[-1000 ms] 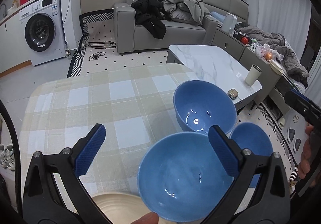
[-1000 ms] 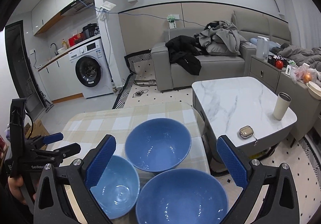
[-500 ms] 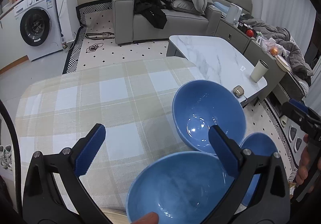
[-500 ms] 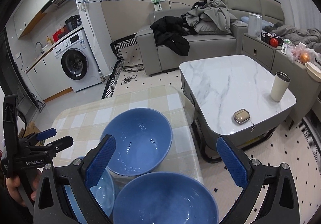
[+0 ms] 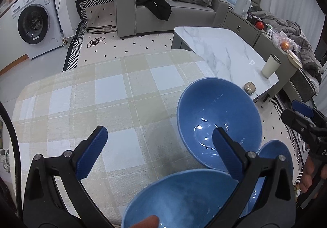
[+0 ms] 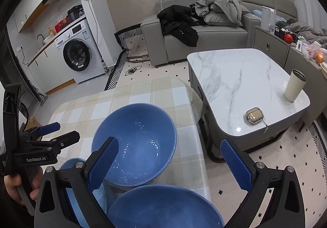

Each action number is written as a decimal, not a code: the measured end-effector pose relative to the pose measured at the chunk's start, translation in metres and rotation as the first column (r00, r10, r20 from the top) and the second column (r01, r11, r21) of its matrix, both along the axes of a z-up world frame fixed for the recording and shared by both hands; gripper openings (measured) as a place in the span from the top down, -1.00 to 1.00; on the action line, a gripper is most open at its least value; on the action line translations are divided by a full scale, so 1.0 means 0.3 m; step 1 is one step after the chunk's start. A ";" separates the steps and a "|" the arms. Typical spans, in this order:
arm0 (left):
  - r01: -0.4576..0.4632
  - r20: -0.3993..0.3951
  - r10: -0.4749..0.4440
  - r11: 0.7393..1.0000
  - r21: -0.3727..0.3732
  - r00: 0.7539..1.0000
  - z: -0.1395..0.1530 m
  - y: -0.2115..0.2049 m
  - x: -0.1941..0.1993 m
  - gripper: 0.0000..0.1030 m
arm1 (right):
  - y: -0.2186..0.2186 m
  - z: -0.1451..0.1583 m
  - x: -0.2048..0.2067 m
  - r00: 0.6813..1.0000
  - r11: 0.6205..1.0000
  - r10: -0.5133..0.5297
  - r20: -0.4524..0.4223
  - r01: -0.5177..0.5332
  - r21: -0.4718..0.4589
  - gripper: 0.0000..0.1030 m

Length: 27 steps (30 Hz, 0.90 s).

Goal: Organize plates and bowls
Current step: 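Move both tools toward the rim of the large blue bowl, then close both tools on the blue bowl rim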

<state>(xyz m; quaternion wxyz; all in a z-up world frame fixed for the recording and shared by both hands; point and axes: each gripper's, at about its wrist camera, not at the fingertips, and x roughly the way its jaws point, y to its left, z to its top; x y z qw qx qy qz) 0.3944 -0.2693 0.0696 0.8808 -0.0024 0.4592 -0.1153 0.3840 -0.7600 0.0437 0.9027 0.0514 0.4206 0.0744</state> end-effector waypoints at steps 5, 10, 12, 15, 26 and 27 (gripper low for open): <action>0.025 -0.028 -0.025 1.000 0.017 0.999 -0.043 -0.034 0.035 -0.88 | 0.008 -0.049 0.036 0.999 1.000 0.012 -0.040 -0.012 0.003 -0.94; 0.038 -0.067 -0.038 0.999 0.003 0.997 -0.097 -0.057 0.071 -0.79 | 0.012 -0.099 0.072 0.996 1.000 0.017 -0.088 -0.016 0.012 -0.80; 0.044 -0.067 -0.043 0.999 0.006 0.997 -0.111 -0.066 0.076 -0.77 | 0.012 -0.117 0.086 0.994 0.999 0.026 -0.104 -0.024 0.022 -0.67; 0.051 -0.069 -0.050 0.999 0.010 0.996 -0.127 -0.081 0.080 -0.74 | 0.020 -0.147 0.103 0.991 1.000 0.021 -0.133 -0.021 0.004 -0.56; 0.100 -0.096 -0.098 0.995 0.012 0.991 -0.173 -0.118 0.086 0.00 | 0.036 -0.230 0.130 0.983 0.999 0.042 -0.179 -0.042 0.004 0.12; 0.103 -0.099 -0.101 0.995 0.017 0.990 -0.179 -0.122 0.086 0.17 | 0.037 -0.232 0.129 0.983 0.999 0.043 -0.177 -0.043 0.002 0.24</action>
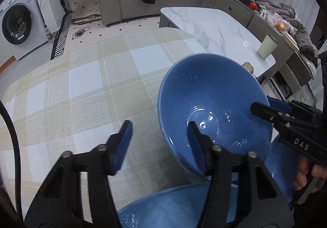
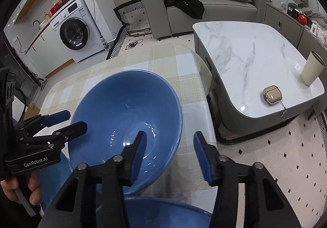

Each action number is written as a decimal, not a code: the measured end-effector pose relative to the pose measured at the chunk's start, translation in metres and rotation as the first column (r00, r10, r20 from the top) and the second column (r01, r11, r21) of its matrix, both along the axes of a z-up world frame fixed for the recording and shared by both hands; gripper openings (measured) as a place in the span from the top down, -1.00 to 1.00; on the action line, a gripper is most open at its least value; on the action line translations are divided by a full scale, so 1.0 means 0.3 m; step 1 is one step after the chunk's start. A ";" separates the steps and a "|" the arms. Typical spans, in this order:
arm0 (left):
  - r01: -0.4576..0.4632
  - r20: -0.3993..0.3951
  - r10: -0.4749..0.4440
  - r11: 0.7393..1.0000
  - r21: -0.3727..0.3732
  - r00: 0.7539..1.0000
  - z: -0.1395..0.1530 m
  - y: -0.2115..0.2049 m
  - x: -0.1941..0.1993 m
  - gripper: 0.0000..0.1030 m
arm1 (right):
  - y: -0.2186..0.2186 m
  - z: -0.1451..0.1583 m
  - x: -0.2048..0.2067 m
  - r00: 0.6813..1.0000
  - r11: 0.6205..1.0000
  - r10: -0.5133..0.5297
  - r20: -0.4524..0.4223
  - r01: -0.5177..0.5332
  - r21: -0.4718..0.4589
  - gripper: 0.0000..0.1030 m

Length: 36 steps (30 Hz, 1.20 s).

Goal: Organize plates and bowls
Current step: 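Close both tools on the blue bowl rim, then lift the blue bowl with both tools and lower it into another blue bowl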

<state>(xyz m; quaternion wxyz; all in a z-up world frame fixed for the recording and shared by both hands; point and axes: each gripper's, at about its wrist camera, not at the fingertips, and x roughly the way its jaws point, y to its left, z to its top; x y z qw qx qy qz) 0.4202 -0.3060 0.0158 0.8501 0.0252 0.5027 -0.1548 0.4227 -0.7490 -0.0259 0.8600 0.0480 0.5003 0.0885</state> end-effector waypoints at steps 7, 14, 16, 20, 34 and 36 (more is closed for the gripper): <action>0.038 -0.015 -0.039 0.999 -0.028 0.999 -0.022 -0.021 -0.004 0.68 | 0.007 0.003 -0.007 1.000 1.000 0.001 0.024 -0.001 -0.020 0.63; 0.040 0.004 -0.040 0.999 -0.021 0.999 -0.006 -0.028 -0.012 0.69 | 0.006 0.009 -0.008 0.999 1.000 -0.001 0.032 0.001 -0.026 0.65; 0.039 0.018 -0.038 0.999 -0.029 0.999 0.009 -0.024 -0.017 0.69 | 0.005 0.016 -0.010 0.999 1.000 -0.002 0.040 0.003 -0.024 0.65; 0.037 0.039 -0.035 0.998 -0.041 0.999 0.046 -0.020 -0.031 0.69 | 0.001 0.040 -0.026 0.998 1.000 -0.008 0.066 0.009 -0.018 0.65; 0.040 0.122 -0.032 0.997 -0.064 0.992 0.207 -0.021 -0.127 0.68 | 0.009 0.167 -0.099 0.988 1.000 -0.020 0.156 0.023 -0.020 0.65; 0.041 0.129 -0.031 0.997 -0.070 0.991 0.229 -0.015 -0.149 0.68 | 0.009 0.184 -0.111 0.986 1.000 -0.020 0.166 0.023 -0.018 0.65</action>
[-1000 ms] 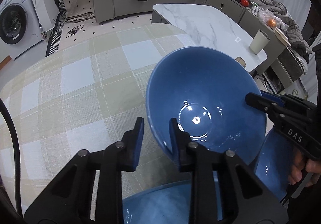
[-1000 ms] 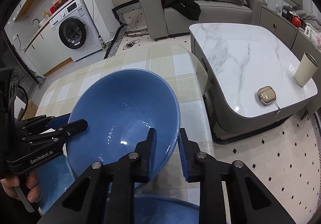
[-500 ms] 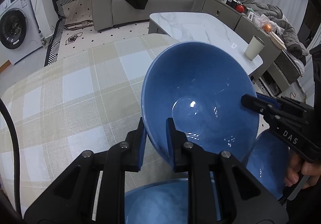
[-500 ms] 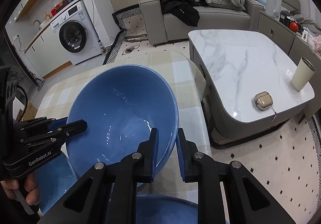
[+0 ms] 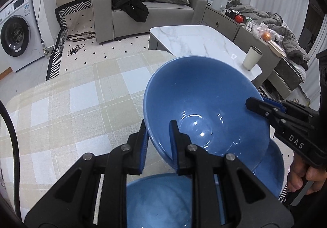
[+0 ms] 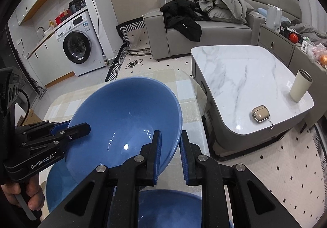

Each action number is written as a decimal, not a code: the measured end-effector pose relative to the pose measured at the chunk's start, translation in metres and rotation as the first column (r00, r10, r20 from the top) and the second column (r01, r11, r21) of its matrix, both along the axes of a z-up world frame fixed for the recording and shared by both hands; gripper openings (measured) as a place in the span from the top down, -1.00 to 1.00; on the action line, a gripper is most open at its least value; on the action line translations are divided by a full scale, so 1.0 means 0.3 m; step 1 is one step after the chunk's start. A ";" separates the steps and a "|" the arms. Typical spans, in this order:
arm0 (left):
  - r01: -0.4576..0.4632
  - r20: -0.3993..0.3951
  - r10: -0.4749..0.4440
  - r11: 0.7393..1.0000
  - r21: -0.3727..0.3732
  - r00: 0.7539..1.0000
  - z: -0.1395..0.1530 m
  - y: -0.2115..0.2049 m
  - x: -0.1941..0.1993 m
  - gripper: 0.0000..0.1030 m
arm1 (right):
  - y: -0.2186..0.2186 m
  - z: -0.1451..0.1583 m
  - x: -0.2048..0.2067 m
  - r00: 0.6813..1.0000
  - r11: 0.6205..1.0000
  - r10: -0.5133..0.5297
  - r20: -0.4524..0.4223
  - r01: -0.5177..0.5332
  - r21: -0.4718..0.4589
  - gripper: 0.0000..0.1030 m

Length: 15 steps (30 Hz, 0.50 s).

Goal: Organize plates and bowls
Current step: 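Lift the blue bowl with both tools and lower it into another blue bowl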

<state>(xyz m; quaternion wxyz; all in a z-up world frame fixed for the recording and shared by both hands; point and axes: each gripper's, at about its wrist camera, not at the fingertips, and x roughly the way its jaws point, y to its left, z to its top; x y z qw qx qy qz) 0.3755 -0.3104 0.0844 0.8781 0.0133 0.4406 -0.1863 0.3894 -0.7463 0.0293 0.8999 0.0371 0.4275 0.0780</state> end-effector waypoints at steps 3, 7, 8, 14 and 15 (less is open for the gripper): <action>0.001 0.013 0.000 1.000 -0.006 1.000 0.034 0.007 -0.026 0.68 | -0.003 0.022 -0.021 1.000 1.000 -0.001 0.013 0.001 0.002 0.65; 0.003 0.031 -0.003 1.000 -0.014 1.000 0.079 0.017 -0.071 0.68 | -0.001 0.060 -0.056 0.999 1.000 -0.001 0.035 0.001 0.004 0.64; 0.003 0.035 -0.002 1.000 -0.016 0.999 0.091 0.021 -0.085 0.68 | 0.001 0.068 -0.067 0.999 1.000 -0.002 0.040 0.001 0.004 0.64; 0.003 0.061 -0.002 1.000 -0.020 0.998 0.164 0.049 -0.173 0.68 | 0.013 0.124 -0.129 0.997 1.000 -0.003 0.074 0.002 0.024 0.64; 0.004 0.065 -0.003 1.000 -0.020 0.998 0.175 0.053 -0.188 0.68 | 0.018 0.132 -0.141 0.997 1.000 -0.005 0.080 0.003 0.024 0.64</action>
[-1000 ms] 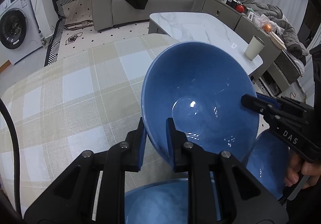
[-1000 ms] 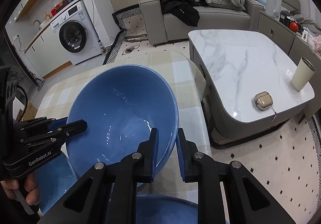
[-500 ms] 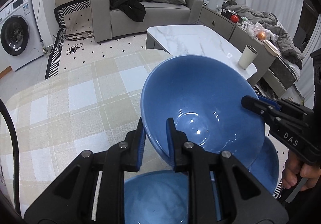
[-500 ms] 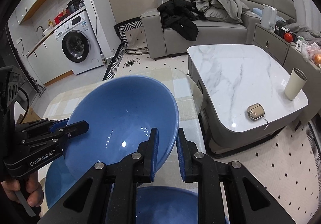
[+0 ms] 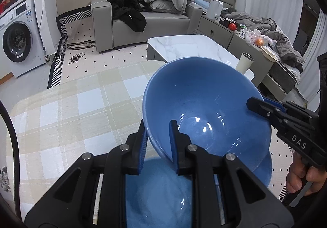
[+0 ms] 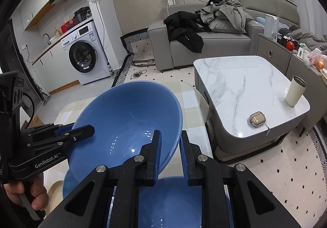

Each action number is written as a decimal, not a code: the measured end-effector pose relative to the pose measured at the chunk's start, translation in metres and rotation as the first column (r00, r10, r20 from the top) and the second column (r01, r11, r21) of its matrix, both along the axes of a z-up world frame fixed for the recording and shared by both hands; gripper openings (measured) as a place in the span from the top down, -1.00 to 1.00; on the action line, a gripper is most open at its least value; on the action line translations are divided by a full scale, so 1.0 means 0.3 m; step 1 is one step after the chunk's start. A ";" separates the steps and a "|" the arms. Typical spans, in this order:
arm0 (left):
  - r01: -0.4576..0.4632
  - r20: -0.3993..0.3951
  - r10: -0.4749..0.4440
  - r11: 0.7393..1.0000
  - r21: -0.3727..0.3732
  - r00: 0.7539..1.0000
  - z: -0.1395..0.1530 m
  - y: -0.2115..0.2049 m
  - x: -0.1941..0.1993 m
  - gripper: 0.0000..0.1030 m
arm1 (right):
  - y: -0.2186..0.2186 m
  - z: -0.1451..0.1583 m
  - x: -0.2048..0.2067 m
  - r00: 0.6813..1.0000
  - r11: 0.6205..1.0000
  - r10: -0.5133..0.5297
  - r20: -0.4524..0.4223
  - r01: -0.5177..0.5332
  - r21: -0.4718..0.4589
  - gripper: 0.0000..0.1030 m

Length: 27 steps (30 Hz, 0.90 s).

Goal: Organize plates and bowls
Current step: 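Lift the blue bowl with both tools and lower it into another blue bowl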

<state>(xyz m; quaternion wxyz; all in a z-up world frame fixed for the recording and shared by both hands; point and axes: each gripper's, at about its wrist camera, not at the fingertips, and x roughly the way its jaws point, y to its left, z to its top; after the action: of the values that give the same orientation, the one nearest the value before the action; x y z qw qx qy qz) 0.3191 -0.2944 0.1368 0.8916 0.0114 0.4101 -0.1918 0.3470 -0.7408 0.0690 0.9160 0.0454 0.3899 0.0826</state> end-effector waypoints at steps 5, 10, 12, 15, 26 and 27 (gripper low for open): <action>0.000 0.018 0.000 1.000 -0.010 1.000 0.055 0.046 -0.079 0.68 | 0.031 0.035 -0.064 1.000 1.000 -0.003 0.029 0.003 0.004 0.64; -0.001 0.039 0.001 1.000 -0.016 0.999 0.106 0.084 -0.145 0.68 | 0.072 0.059 -0.120 0.999 1.000 0.004 0.045 -0.004 -0.002 0.64; -0.001 0.047 0.001 1.000 -0.015 0.999 0.124 0.103 -0.181 0.68 | 0.081 0.065 -0.140 0.999 1.000 0.004 0.050 -0.004 -0.002 0.63; 0.000 0.057 0.001 1.000 -0.014 0.998 0.145 0.135 -0.231 0.68 | 0.102 0.071 -0.180 0.998 1.000 0.004 0.060 -0.005 0.007 0.63; -0.007 0.081 0.009 1.000 -0.020 0.997 0.194 0.274 -0.404 0.68 | 0.193 0.089 -0.305 0.995 0.999 0.005 0.095 -0.009 0.040 0.62; -0.007 0.082 0.009 1.000 -0.018 0.997 0.197 0.286 -0.420 0.68 | 0.202 0.090 -0.313 0.995 0.999 0.006 0.097 -0.010 0.042 0.62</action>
<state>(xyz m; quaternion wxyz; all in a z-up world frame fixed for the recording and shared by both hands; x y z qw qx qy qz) 0.1930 -0.2085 0.1958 0.9084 0.0099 0.3716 -0.1912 0.2531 -0.6803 0.0959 0.9323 0.0592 0.3434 0.0965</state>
